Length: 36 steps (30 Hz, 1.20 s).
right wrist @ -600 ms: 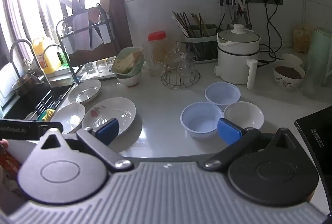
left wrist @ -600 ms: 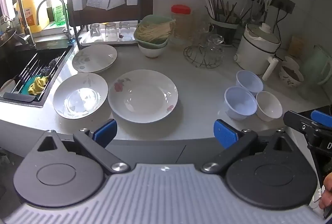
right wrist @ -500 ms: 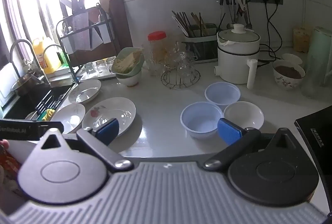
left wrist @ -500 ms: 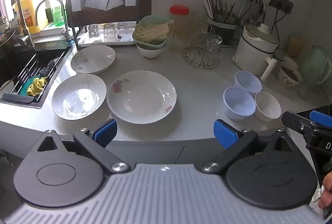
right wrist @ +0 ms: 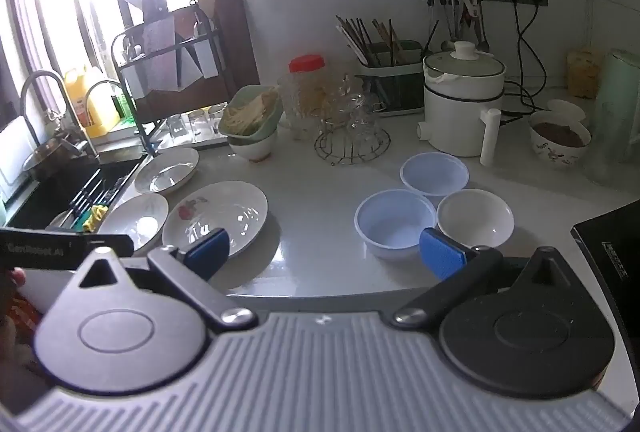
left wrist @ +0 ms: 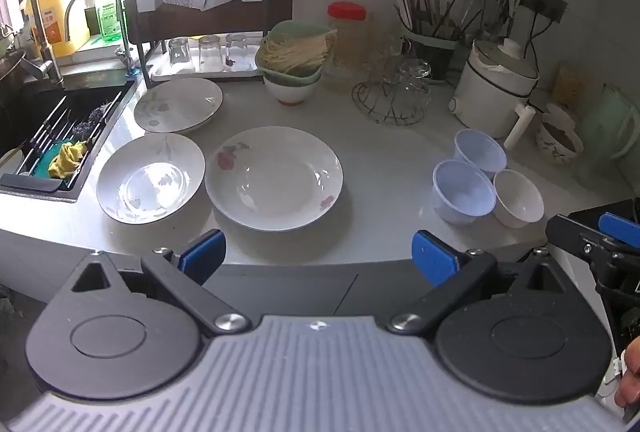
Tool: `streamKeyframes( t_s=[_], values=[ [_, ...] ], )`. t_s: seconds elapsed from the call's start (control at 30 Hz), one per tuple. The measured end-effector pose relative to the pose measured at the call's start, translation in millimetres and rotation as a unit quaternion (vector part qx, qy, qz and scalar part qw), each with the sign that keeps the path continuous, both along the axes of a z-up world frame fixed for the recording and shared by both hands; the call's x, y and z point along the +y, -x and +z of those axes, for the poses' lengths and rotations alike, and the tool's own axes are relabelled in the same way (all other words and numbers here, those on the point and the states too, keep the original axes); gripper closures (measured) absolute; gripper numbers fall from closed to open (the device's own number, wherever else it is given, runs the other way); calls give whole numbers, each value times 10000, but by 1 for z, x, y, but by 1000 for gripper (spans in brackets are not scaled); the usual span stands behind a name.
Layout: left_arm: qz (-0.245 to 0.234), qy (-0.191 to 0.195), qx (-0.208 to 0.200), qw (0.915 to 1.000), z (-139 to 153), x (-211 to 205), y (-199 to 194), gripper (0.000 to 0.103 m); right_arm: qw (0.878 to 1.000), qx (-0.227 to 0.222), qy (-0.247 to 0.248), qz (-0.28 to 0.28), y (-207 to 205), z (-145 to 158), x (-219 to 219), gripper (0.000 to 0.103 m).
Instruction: Organize plates and bowls
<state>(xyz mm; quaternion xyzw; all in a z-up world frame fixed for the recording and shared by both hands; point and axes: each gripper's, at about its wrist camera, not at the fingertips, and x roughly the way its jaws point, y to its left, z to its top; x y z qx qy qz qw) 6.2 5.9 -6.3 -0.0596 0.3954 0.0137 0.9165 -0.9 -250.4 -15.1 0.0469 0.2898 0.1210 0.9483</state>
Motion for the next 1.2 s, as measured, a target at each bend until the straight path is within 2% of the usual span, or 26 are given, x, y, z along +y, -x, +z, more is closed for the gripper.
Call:
streamKeyframes(
  t_s=[1.2],
  values=[
    [-47, -120, -162, 9998, 5, -3, 16, 2, 9998, -164, -112, -62, 10, 2, -4, 0]
  ],
)
